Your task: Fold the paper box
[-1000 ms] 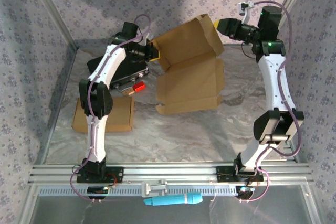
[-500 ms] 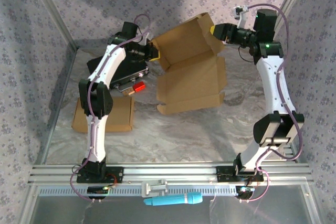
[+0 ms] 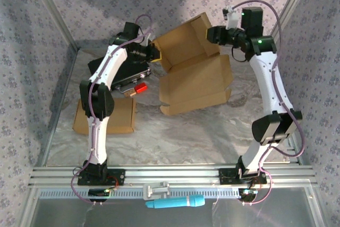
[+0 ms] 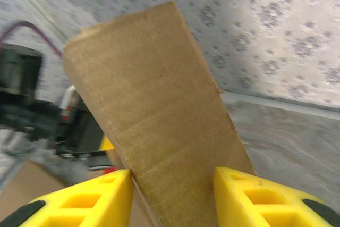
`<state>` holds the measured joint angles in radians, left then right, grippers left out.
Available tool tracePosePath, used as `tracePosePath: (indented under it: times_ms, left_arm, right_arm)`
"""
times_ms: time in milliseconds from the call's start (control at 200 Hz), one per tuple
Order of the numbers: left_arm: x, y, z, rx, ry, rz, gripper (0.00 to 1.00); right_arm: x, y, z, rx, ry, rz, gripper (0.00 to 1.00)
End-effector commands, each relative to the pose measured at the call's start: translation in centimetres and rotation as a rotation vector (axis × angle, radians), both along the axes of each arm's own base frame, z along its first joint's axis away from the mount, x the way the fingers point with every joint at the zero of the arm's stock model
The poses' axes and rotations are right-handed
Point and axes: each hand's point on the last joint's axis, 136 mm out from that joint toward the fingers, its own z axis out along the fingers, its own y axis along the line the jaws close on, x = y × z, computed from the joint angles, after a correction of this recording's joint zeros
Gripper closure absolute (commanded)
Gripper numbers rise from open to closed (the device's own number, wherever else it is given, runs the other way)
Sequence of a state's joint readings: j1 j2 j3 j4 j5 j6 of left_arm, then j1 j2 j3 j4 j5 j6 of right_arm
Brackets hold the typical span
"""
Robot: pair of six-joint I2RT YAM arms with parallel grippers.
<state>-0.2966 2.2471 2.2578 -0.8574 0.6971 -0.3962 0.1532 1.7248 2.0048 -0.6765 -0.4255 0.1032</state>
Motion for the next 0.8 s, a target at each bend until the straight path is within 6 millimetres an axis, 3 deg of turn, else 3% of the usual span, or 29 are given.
tracePosePath:
  times_ms: [0,180,420,470,655,795]
  left_arm:
    - [-0.9,-0.8,3.0,-0.022,-0.058,-0.037,1.0]
    - [-1.7,-1.4,2.9,0.0,-0.055,-0.056,1.0]
    - [-2.7,-1.9,2.9,0.028,-0.058,-0.072,1.0]
    - [-2.8,-2.0,2.9,0.029,-0.057,-0.073,1.0]
    - [-3.2,-2.5,2.9,0.053,-0.042,-0.055,1.0]
    - [-3.5,-2.8,2.5,0.078,-0.027,-0.046,1.0]
  right_arm:
    - [0.7,-2.7,-2.2,-0.252,0.02,-0.183,0.53]
    - [1.4,-2.6,-3.9,-0.405,0.025,-0.248,0.51]
    - [2.3,-5.0,-4.6,-0.563,0.037,-0.44,0.52]
    - [2.5,-5.5,-4.9,-0.593,0.047,-0.484,0.58]
    - [2.6,-6.7,-5.3,-0.727,0.045,-0.615,1.0]
    - [2.1,-8.0,-5.6,-0.778,0.063,-0.708,1.0]
